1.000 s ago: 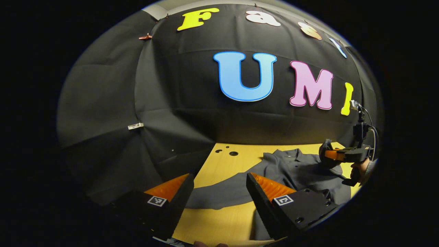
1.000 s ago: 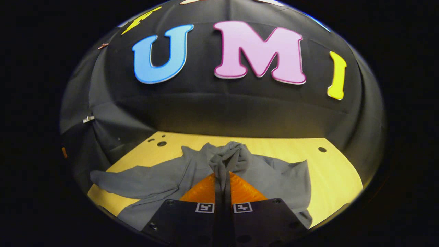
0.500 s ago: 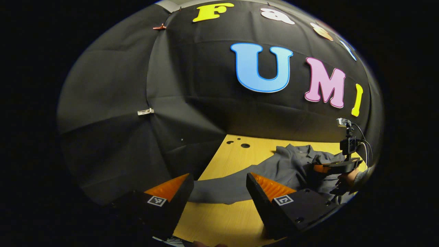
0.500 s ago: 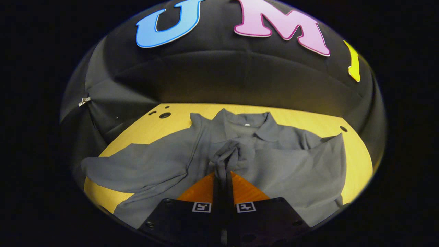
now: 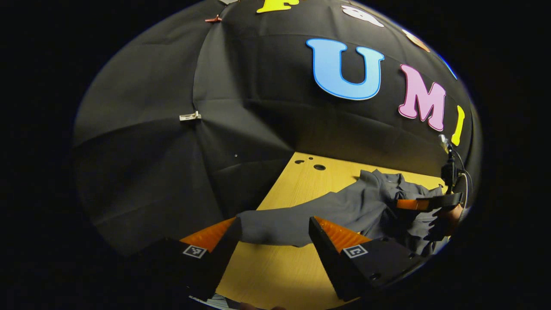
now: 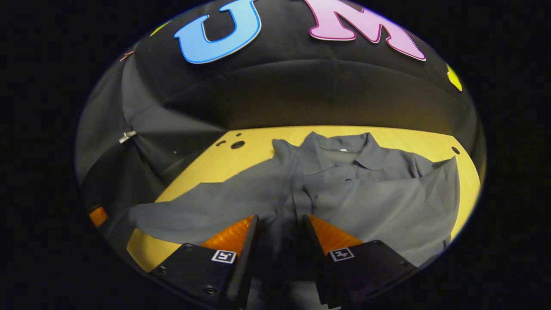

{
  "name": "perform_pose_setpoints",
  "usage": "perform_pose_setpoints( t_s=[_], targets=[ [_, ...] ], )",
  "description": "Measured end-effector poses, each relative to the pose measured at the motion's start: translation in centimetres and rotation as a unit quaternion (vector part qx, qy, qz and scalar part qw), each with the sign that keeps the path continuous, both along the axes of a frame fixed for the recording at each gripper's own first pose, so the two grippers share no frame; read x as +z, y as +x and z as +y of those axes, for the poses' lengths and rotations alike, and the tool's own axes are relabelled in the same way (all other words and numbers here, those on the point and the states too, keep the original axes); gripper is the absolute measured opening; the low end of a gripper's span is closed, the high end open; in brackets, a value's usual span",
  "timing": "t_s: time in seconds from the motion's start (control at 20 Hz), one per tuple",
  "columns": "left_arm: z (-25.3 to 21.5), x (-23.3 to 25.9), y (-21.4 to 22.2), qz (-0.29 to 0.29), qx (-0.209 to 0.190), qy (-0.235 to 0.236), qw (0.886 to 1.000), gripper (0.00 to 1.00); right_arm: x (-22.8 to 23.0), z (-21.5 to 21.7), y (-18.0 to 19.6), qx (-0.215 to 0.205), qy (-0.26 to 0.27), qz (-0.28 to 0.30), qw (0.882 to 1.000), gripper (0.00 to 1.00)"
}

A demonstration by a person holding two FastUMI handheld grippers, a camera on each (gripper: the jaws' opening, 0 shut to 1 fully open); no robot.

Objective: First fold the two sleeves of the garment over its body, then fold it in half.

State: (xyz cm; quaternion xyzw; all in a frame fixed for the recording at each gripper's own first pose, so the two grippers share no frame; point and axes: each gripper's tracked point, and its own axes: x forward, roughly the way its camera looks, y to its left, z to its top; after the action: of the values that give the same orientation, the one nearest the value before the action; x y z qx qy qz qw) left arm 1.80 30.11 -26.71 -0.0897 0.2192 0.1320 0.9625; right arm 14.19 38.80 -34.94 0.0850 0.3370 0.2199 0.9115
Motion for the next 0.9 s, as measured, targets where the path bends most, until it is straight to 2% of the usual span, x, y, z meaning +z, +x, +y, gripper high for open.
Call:
perform_pose_setpoints(
  t_s=[0.15, 0.2, 0.25, 0.55, 0.9],
  targets=[
    [1.0, -2.4, 0.6, 0.018, 0.01, -0.01, 1.0, 0.98, 2.9, -0.4, -0.6, 0.003, 0.016, -0.018, 1.0, 0.64],
    [1.6, -3.0, 0.7, 0.022, 0.018, -0.01, 1.0, 0.99, 3.8, -0.9, -1.1, 0.004, 0.016, -0.022, 1.0, 0.69],
    [2.4, -3.7, 0.8, 0.027, 0.025, -0.01, 0.999, 0.99, 4.6, -1.5, -1.6, 0.004, 0.014, -0.027, 1.0, 0.7],
    [5.1, -7.8, 3.0, 0.055, 0.041, -0.033, 0.997, 0.99, 6.5, -5.5, -6.3, 0.036, -0.037, -0.04, 0.998, 0.7],
    [5.7, -12.4, 4.9, 0.095, 0.047, -0.06, 0.993, 0.99, 9.0, -9.8, -10.2, 0.006, -0.023, -0.025, 0.999, 0.71]
  ],
)
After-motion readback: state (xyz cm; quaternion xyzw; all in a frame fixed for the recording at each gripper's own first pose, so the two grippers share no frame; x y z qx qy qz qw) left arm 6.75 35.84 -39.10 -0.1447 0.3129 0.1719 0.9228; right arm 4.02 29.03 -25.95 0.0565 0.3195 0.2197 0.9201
